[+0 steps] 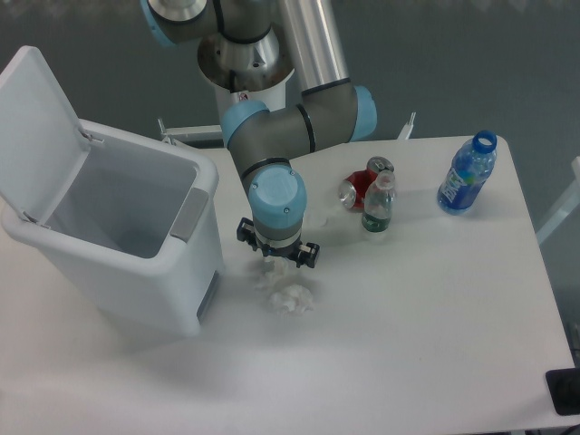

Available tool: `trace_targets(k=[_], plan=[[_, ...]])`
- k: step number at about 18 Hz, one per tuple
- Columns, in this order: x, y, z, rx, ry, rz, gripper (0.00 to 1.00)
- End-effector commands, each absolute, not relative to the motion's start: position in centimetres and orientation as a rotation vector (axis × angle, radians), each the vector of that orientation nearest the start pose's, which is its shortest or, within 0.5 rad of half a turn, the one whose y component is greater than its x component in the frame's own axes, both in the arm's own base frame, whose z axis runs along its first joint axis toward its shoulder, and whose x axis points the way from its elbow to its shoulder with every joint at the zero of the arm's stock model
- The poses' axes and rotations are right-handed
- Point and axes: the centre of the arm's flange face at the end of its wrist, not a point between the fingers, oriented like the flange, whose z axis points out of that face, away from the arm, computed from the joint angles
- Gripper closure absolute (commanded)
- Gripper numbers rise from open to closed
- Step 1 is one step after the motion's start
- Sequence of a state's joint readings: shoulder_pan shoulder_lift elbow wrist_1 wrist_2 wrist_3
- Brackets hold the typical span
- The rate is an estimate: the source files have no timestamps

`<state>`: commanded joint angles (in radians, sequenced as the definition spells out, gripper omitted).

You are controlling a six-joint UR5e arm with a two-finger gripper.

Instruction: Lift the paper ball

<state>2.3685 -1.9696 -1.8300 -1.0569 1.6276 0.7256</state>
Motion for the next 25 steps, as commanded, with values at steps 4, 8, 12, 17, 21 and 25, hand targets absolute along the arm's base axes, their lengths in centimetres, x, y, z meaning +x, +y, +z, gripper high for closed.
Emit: trace_targets(k=[4, 8, 12, 17, 21, 25], plan=[[-31.3, 48.4, 20.4, -3.280, -0.117, -0.089, 0.79], [-31.4, 48.5, 20.5, -3.276, -0.114, -0.087, 0.95], [-31.4, 48.5, 20.5, -3.277, -0.114, -0.085, 1.00], [-32.2, 48.3, 21.5, -3.265, -0.092, -0.073, 1.00], [-33.2, 48.5, 22.5, -3.260, -0.095, -0.063, 1.00], [-34.6, 48.8, 24.9, -3.277, -0.036, -0.105, 1.00]])
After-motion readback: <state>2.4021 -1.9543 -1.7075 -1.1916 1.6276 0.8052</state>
